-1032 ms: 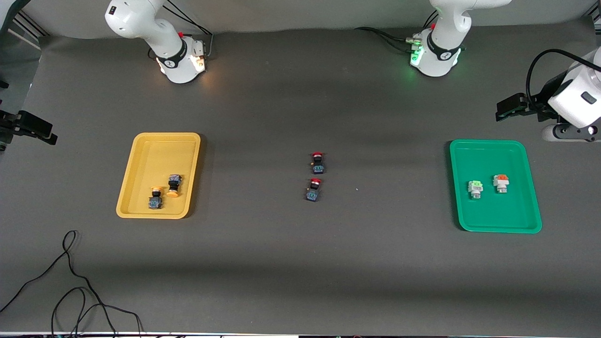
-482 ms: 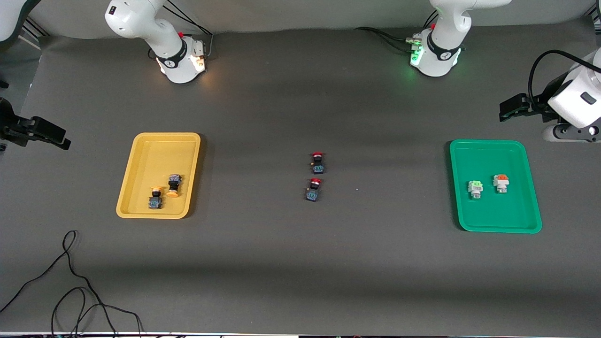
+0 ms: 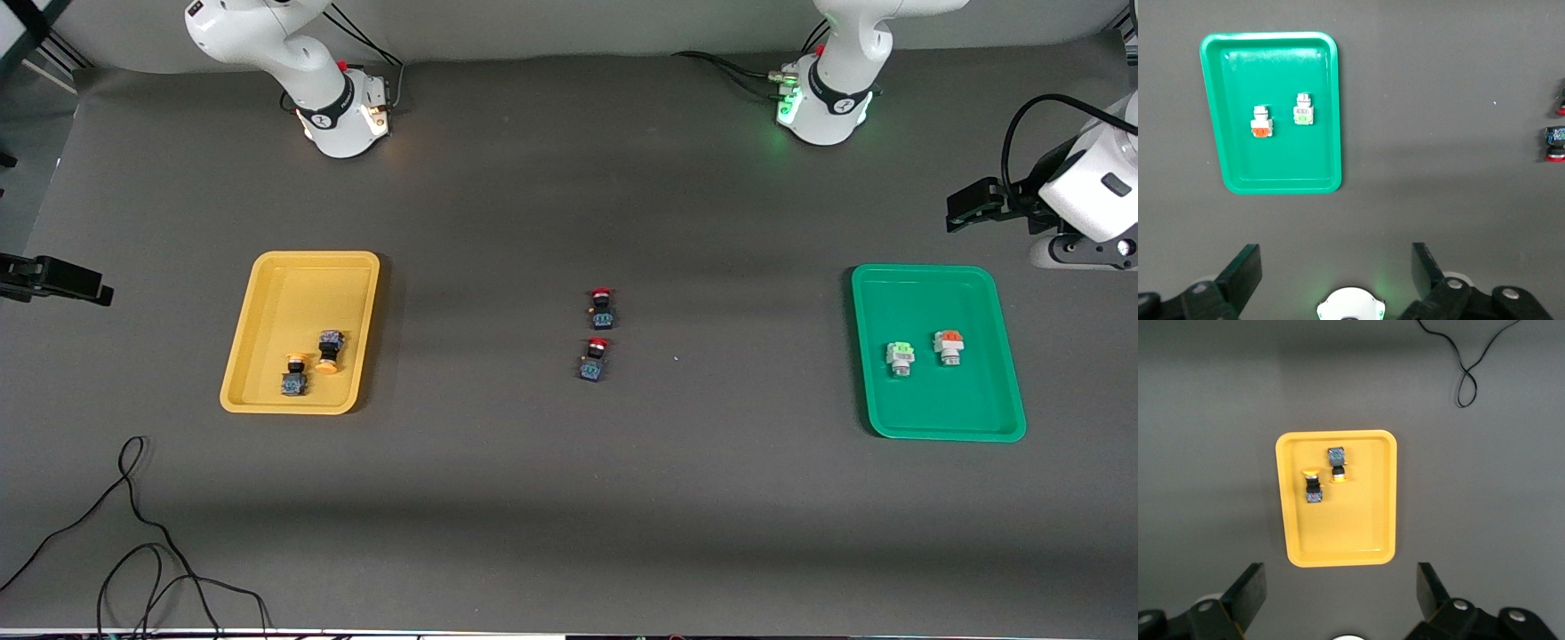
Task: Place green and yellow buttons in trays
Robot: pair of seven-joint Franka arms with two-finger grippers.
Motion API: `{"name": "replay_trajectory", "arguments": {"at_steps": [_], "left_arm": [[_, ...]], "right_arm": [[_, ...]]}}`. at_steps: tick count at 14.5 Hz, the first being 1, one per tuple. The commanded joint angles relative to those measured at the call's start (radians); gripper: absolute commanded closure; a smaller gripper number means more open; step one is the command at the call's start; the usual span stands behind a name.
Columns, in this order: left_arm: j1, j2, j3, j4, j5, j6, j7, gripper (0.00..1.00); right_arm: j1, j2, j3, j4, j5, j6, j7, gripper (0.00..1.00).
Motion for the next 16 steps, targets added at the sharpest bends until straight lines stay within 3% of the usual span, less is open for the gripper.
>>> {"name": "replay_trajectory", "arguments": {"at_steps": [1, 5, 7, 9, 11, 16], "left_arm": [[-0.009, 0.006, 0.006, 0.013, 0.005, 0.004, 0.009, 0.00], [-0.009, 0.010, 0.006, 0.015, 0.005, 0.013, 0.009, 0.00], [-0.011, 0.009, 0.006, 0.015, 0.005, 0.013, 0.009, 0.00], [-0.012, 0.009, 0.006, 0.015, 0.004, 0.013, 0.009, 0.00], [-0.012, 0.009, 0.006, 0.013, 0.005, 0.018, 0.009, 0.00], [-0.014, 0.009, 0.006, 0.015, 0.005, 0.021, 0.009, 0.00]], "right_arm": [[-0.197, -0.126, 0.343, -0.015, -0.171, -0.012, 0.059, 0.00], [-0.524, -0.198, 0.726, -0.065, -0.243, -0.012, 0.065, 0.00], [-0.633, -0.274, 0.836, -0.163, -0.258, 0.008, 0.063, 0.00], [-0.710, -0.342, 0.893, -0.252, -0.243, 0.013, 0.062, 0.00], [-0.707, -0.405, 0.894, -0.323, -0.243, 0.039, 0.065, 0.00], [-0.675, -0.400, 0.898, -0.322, -0.246, 0.050, 0.065, 0.00]]}}
